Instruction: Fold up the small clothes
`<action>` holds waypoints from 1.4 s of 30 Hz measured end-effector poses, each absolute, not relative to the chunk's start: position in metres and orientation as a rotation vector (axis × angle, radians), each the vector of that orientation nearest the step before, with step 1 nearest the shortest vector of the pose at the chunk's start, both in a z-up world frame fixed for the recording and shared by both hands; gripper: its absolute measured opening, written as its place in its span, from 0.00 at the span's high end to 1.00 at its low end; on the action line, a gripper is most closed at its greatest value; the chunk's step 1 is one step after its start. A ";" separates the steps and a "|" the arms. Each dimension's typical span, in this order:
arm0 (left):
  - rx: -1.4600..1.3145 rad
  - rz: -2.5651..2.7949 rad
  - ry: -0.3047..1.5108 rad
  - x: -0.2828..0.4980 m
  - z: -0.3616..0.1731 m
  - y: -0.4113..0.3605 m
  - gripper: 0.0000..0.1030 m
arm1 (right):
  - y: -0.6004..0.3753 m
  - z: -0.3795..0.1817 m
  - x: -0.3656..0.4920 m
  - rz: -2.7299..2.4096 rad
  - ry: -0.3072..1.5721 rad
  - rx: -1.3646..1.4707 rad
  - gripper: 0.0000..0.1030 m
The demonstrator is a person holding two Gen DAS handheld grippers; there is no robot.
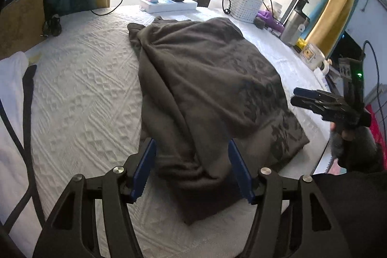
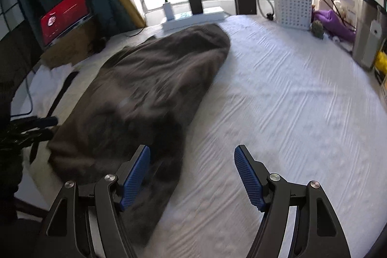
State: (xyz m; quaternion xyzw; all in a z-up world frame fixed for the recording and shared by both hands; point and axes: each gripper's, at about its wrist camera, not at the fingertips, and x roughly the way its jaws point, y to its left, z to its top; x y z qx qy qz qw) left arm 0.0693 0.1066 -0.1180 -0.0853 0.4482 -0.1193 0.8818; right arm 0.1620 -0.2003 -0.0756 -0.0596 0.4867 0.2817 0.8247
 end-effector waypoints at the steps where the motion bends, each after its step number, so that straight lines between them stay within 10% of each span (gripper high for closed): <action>1: -0.174 -0.247 0.931 0.068 -0.120 0.105 0.40 | -0.199 -0.077 0.155 0.610 1.040 -0.120 0.28; 8: -0.077 -0.205 0.882 0.058 -0.120 0.089 0.93 | -0.178 -0.093 0.111 0.674 1.042 -0.217 0.60; 11: -0.057 -0.204 0.834 0.048 -0.106 0.082 0.94 | -0.182 -0.093 0.104 0.665 1.014 -0.252 0.86; 17: -0.024 -0.212 0.879 0.031 -0.109 0.067 0.94 | -0.192 -0.091 0.089 0.662 0.992 -0.309 0.91; 30: -0.087 -0.150 0.928 0.015 -0.120 0.088 0.85 | -0.216 -0.084 0.089 0.647 1.048 -0.246 0.88; 33: -0.055 -0.104 0.911 0.013 -0.113 0.100 0.62 | -0.219 -0.079 0.093 0.648 1.038 -0.242 0.71; 35: -0.031 -0.052 0.909 0.017 -0.111 0.112 0.61 | -0.221 -0.076 0.097 0.634 1.022 -0.244 0.33; 42: -0.018 -0.011 0.868 0.057 -0.100 0.129 0.61 | -0.228 -0.070 0.128 0.580 0.999 -0.220 0.32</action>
